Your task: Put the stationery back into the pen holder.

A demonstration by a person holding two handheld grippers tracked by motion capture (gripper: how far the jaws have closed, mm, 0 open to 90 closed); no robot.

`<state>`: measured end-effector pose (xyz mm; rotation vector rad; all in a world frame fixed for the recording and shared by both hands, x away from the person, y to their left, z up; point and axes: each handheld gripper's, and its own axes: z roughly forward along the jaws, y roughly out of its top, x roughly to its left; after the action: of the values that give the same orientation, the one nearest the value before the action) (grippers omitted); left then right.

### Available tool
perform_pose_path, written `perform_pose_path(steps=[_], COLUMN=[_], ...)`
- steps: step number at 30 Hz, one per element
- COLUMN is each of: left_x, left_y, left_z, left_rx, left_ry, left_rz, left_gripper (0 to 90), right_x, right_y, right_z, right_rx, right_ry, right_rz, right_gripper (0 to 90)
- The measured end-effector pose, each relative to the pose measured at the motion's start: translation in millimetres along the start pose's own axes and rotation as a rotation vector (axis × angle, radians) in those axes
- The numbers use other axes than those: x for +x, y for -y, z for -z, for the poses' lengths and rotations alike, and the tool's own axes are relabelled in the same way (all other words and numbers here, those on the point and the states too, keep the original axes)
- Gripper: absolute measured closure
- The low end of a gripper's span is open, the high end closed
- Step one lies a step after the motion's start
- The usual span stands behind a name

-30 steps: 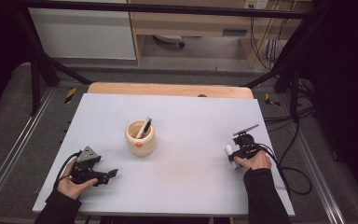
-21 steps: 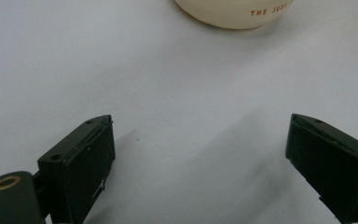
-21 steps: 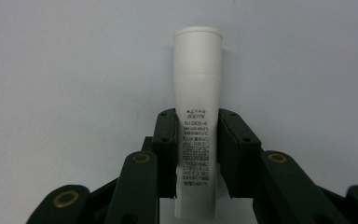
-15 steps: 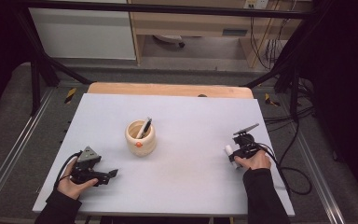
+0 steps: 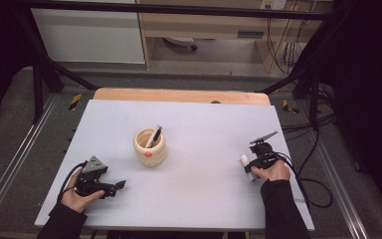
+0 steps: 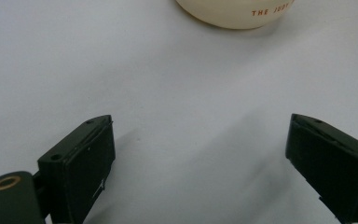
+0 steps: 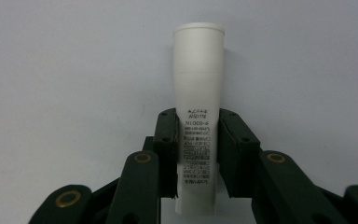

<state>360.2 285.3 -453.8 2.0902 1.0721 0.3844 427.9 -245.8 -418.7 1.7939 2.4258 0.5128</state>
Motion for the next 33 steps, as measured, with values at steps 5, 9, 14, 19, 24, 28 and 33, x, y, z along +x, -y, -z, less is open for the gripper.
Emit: perform_pose_path(steps=[5, 9, 14, 19, 24, 28, 33], left_x=[-0.1, -0.2, -0.3, -0.4, -0.4, -0.3, 0.0], left_y=[0.0, -0.1, -0.1, 0.0, 0.1, 0.2, 0.2], left_z=[0.0, 0.0, -0.2, -0.6, -0.6, -0.6, -0.5], left_rx=[0.0, 0.0, 0.002, 0.005, 0.005, 0.006, 0.006], left_ry=[0.0, 0.0, 0.001, 0.002, 0.002, 0.001, -0.001], left_rz=[0.0, 0.0, -0.001, 0.0, 0.001, 0.004, 0.005], left_gripper=[8.0, 8.0, 8.0, 8.0, 8.1, 8.0, 8.0], right_x=[1.3, 0.9, 0.6, 0.4, 0.5, -0.2, -0.6], right_y=[0.0, 0.2, 1.6, 3.2, 3.3, 2.7, 3.4], right_z=[-2.6, -2.4, -0.7, -1.2, -1.2, -0.3, 2.4], right_rx=[0.01, 0.007, 0.003, 0.025, 0.032, 0.043, 0.033], right_ry=[0.01, 0.005, -0.006, -0.008, -0.006, -0.008, -0.009], right_rz=[0.019, 0.032, 0.042, 0.06, 0.057, 0.033, 0.029], right_gripper=[70.6, 70.2, 66.6, 67.1, 70.8, 71.4, 71.5])
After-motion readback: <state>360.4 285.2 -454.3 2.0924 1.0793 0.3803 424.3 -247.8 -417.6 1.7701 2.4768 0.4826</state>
